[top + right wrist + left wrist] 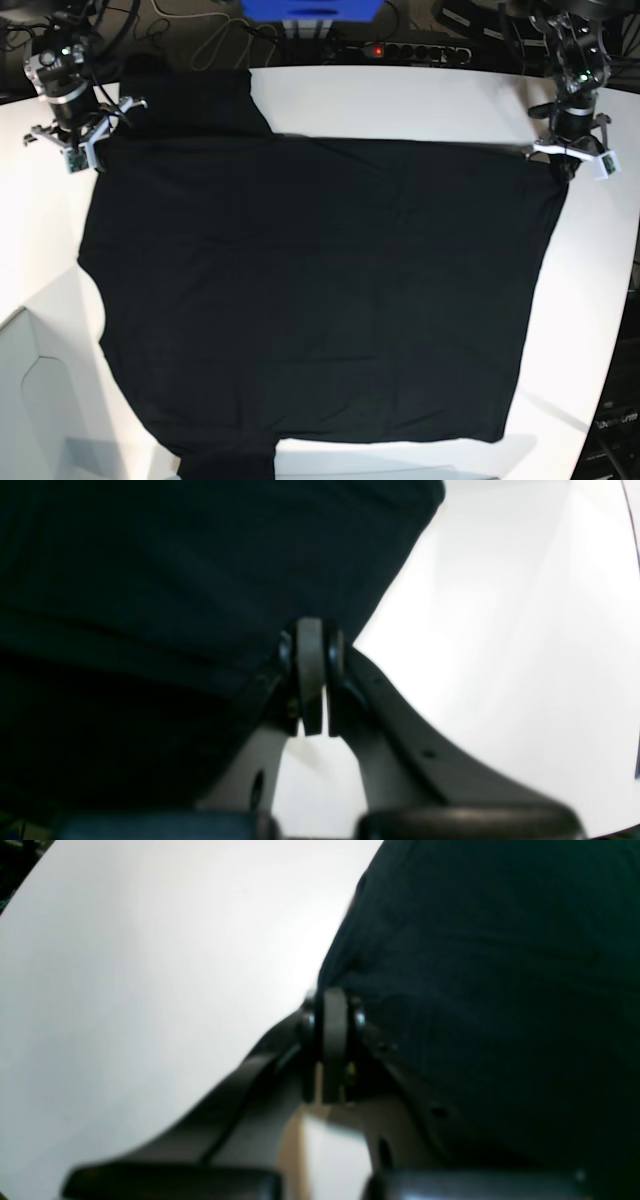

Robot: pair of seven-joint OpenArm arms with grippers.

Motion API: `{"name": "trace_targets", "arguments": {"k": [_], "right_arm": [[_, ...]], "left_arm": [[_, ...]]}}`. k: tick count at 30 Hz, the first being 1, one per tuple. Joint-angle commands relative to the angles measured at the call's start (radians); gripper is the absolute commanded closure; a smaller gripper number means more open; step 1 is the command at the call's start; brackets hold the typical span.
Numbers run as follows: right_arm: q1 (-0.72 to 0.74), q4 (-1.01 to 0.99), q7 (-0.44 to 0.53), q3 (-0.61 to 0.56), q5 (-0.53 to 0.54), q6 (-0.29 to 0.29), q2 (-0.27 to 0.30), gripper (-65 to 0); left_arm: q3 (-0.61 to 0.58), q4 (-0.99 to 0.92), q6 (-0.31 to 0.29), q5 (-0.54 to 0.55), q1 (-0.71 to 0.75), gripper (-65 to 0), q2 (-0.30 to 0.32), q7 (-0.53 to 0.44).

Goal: Fold the T-shirt properly
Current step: 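Close both grippers on the shoulder corners of the shirt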

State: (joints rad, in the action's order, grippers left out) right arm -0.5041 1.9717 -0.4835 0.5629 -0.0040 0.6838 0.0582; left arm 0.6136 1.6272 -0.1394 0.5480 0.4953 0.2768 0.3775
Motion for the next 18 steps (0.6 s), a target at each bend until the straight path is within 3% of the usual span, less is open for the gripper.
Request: {"name": "trace_targets", "arguments": {"k": [1, 4, 8, 11, 18], "right_arm": [[-0.015, 0.018, 0.019, 0.004, 0.009, 0.014, 0.009, 0.0], [-0.051, 0.019, 0.019, -0.024, 0.009, 0.014, 0.016, -5.2], [-0.086, 0.019, 0.021, -0.08, 0.009, 0.014, 0.056, -25.7], [-0.095, 0.015, 0.024, -0.102, 0.009, 0.014, 0.062, -36.9], [-0.072, -0.021, 0.021, -0.109, 0.008, 0.014, 0.062, -38.4]], "left_arm": [[0.01, 0.02, 0.001, 0.004, -0.002, -0.1, 0.014, -0.024], [0.009, 0.02, 0.001, 0.004, -0.002, -0.1, 0.014, -0.024], [0.009, 0.02, 0.001, 0.004, -0.001, -0.1, 0.009, -0.024], [0.009, 0.02, 0.001, 0.004, -0.001, -0.1, 0.009, -0.024], [0.009, 0.015, 0.001, 0.004, -0.001, -0.1, 0.009, -0.024]]}}
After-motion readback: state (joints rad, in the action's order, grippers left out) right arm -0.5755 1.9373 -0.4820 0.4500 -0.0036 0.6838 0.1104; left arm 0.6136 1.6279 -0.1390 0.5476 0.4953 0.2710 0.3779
